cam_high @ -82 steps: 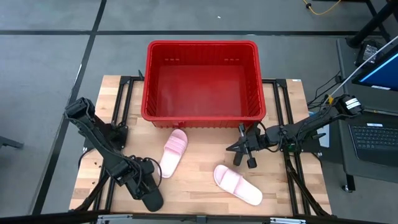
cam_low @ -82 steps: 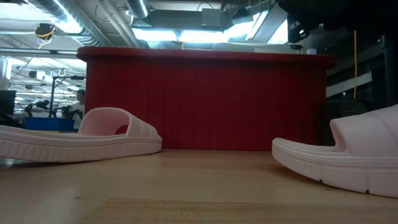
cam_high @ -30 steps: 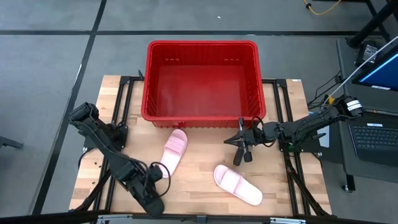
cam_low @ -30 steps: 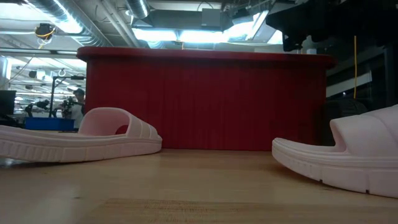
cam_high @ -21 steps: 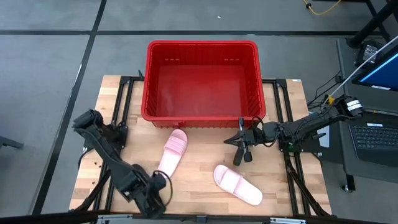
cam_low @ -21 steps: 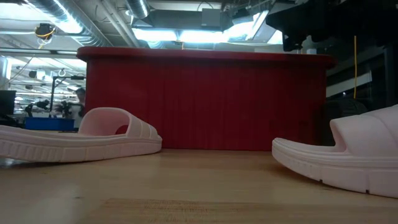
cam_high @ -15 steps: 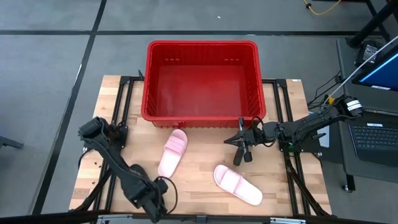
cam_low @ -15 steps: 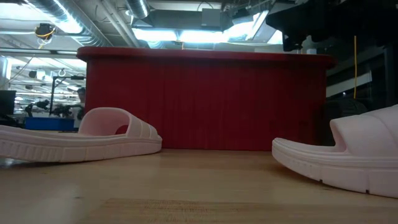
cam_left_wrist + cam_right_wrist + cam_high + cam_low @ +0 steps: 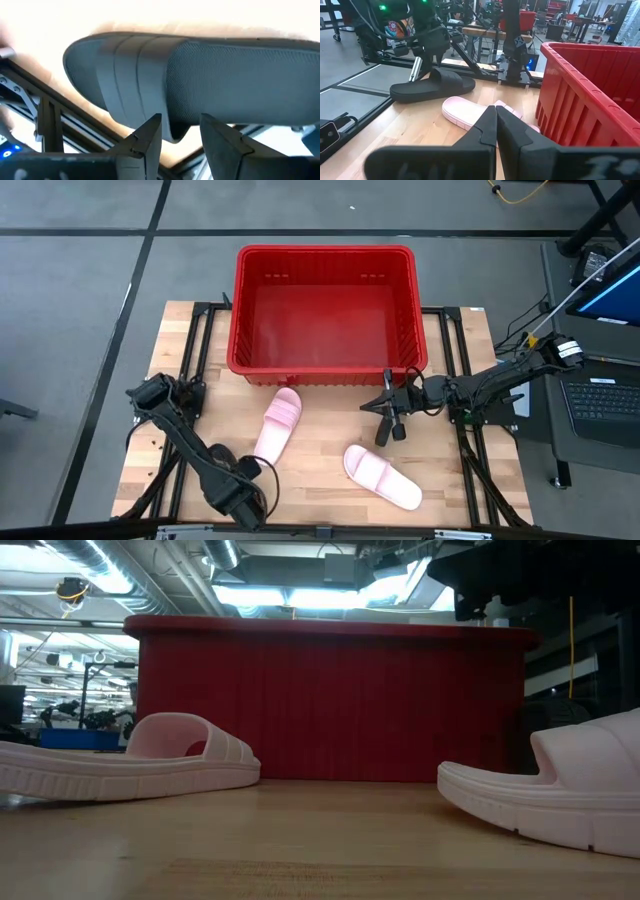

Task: Pick and place slides into bin
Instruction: Put the bottom black slipper into the red bin

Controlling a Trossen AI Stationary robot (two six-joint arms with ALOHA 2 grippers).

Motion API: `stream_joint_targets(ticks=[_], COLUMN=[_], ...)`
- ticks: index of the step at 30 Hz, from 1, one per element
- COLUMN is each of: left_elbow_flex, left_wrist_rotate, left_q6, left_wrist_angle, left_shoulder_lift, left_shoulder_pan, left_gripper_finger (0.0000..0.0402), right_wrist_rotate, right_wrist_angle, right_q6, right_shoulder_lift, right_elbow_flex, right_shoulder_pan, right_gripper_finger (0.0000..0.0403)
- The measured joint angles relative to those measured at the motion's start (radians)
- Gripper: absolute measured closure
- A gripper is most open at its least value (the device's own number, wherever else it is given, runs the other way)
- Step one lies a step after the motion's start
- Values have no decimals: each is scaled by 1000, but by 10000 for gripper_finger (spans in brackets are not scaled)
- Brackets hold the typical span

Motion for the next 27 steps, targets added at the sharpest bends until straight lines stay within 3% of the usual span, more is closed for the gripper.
stream_joint_targets(ticks=[5,19,27], left_elbow_flex=[-1,-10,-10], left_wrist_rotate=[-54,-57,-52], left_q6=[-23,-92,-15], left_wrist_angle=[-27,-45,-45], left_shoulder_lift=[0,0,48], left_shoulder_pan=[-10,-33,-31], left_gripper_finger=[270,270,270], right_wrist_rotate=[0,0,0], right_wrist_angle=[-1,-1,-3], right_q6=[-1,-1,-1], right_shoulder_lift=[0,0,0], right_elbow_flex=[0,0,0], right_shoulder_pan=[0,0,0], right_gripper_finger=[393,393,393])
